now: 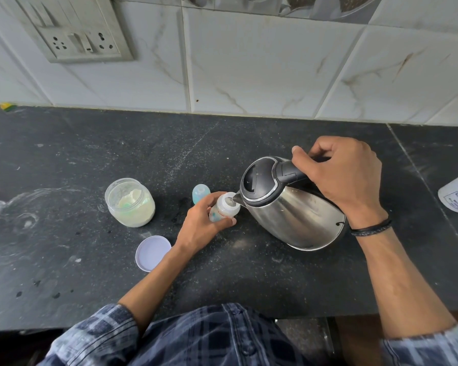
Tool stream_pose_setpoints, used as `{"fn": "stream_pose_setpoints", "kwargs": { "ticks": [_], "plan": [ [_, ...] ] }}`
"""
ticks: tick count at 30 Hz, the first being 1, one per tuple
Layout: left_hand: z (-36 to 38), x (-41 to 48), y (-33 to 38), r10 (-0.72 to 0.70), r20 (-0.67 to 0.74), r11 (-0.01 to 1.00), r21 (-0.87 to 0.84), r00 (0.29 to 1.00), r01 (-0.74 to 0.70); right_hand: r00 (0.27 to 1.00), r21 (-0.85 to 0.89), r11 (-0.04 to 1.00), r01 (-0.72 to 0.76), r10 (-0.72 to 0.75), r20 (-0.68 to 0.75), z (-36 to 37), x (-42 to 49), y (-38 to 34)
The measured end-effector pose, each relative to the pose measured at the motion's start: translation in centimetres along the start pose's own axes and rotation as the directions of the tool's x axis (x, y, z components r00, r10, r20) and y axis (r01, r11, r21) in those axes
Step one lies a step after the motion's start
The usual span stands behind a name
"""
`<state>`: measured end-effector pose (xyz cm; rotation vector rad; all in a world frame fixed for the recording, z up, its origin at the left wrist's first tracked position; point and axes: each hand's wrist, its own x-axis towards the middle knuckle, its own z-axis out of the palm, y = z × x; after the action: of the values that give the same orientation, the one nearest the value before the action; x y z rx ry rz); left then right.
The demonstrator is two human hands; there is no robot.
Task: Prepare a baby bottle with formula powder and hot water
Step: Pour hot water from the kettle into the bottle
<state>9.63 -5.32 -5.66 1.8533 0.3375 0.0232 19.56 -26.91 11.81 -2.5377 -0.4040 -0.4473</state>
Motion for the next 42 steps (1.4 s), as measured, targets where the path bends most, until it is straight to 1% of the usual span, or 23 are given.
{"fn": "stream_pose_setpoints", "kwargs": {
  "ticks": [42],
  "plan": [
    [0.16,0.02,-0.3,0.006,-0.007,1.0,-0.007,1.0,-0.006,1.0,-0.015,1.0,0.01,-0.01,0.006,0.17,0.08,-0.1]
  ]
}}
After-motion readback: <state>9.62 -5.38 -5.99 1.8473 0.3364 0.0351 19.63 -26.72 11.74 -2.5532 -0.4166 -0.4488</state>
